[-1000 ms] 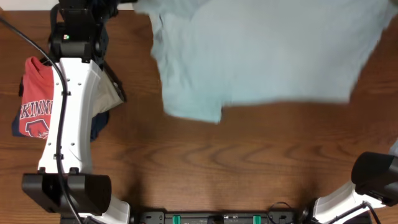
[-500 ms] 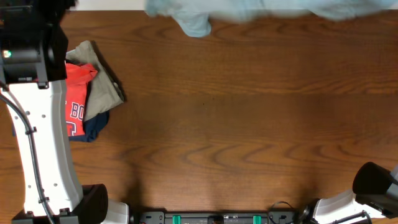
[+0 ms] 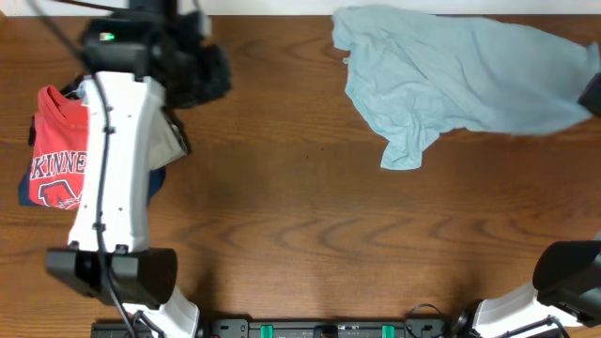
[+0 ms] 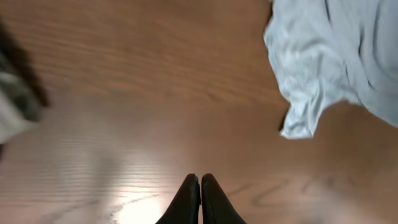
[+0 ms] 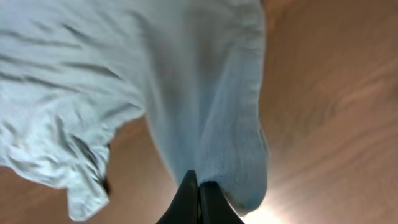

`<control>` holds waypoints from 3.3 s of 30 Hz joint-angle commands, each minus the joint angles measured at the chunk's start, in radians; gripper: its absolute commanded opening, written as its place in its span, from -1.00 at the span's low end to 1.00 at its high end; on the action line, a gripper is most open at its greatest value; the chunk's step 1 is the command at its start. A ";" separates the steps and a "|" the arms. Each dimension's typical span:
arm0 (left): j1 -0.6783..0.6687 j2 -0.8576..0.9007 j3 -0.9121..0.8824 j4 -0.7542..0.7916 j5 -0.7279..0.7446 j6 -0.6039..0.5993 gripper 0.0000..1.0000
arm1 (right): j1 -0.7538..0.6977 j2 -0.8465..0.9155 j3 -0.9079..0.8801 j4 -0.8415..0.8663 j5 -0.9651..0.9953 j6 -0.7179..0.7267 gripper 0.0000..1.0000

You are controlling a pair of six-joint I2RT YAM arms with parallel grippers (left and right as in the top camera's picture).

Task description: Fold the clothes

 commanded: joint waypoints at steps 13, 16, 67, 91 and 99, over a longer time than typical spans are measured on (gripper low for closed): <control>-0.368 0.290 -0.060 0.146 0.013 0.019 0.38 | 0.006 0.003 -0.119 0.006 0.058 -0.015 -0.97; -0.434 0.354 -0.060 0.196 0.013 0.024 0.48 | 0.006 0.003 -0.119 0.006 0.057 -0.015 -0.98; -0.311 0.515 -0.058 0.258 0.003 -0.024 -0.88 | 0.000 0.003 -0.181 -0.017 0.127 0.008 -0.98; -0.021 0.352 -0.082 -0.373 0.134 0.317 -0.88 | -0.050 0.003 -0.514 -0.057 0.200 0.117 -0.98; 0.005 0.136 -0.219 -0.339 0.133 0.279 -0.88 | -0.050 -0.024 -0.555 -0.053 0.197 0.137 -0.98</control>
